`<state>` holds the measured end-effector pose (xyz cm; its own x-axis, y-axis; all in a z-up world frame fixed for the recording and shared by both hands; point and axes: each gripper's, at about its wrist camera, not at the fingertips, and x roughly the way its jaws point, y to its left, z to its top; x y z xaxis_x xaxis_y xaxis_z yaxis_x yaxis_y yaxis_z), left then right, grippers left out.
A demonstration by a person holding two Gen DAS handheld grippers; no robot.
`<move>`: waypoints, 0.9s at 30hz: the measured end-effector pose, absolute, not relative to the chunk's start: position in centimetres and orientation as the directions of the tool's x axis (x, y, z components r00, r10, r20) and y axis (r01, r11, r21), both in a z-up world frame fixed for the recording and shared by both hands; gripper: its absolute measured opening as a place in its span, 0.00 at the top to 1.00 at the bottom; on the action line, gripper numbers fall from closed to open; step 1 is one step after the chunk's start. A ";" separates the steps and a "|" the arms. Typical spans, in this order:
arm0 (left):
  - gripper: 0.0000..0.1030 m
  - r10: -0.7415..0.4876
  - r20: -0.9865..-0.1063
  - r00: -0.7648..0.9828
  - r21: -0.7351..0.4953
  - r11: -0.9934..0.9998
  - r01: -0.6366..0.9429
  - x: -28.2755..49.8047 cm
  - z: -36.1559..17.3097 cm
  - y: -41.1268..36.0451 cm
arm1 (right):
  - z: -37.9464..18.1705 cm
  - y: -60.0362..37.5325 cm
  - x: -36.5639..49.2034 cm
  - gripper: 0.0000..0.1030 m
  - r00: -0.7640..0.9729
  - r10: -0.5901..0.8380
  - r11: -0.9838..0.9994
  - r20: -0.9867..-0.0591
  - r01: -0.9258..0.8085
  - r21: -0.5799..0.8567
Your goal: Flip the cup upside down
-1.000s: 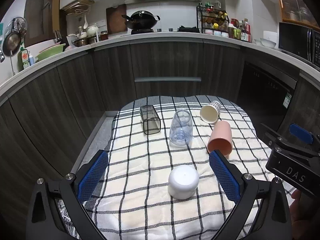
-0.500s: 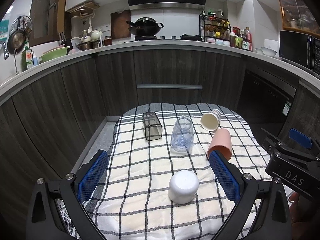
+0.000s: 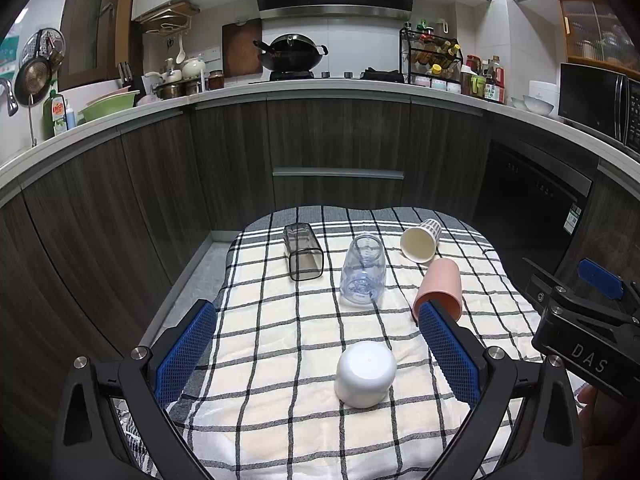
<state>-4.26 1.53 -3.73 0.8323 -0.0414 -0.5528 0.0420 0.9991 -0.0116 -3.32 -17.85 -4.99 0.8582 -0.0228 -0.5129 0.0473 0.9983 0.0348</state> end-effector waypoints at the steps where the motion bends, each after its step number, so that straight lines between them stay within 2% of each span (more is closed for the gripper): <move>1: 0.00 -0.041 -0.552 0.833 -0.011 0.999 0.042 -4.3 -3.7 1.5 | -5.0 -17.9 -3.3 0.05 0.859 -0.022 0.998 -0.512 0.047 0.035; 27: 0.00 -0.036 -0.558 0.829 -0.018 0.999 0.032 -4.1 -3.6 1.4 | -4.9 -18.1 -3.2 0.05 0.852 -0.015 0.998 -0.523 0.045 0.045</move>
<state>-4.09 1.45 -3.56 0.8288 -0.0363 -0.5584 0.0316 0.9993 -0.0180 -3.17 -18.14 -4.87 0.8521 -0.0151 -0.5231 0.0453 0.9980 0.0450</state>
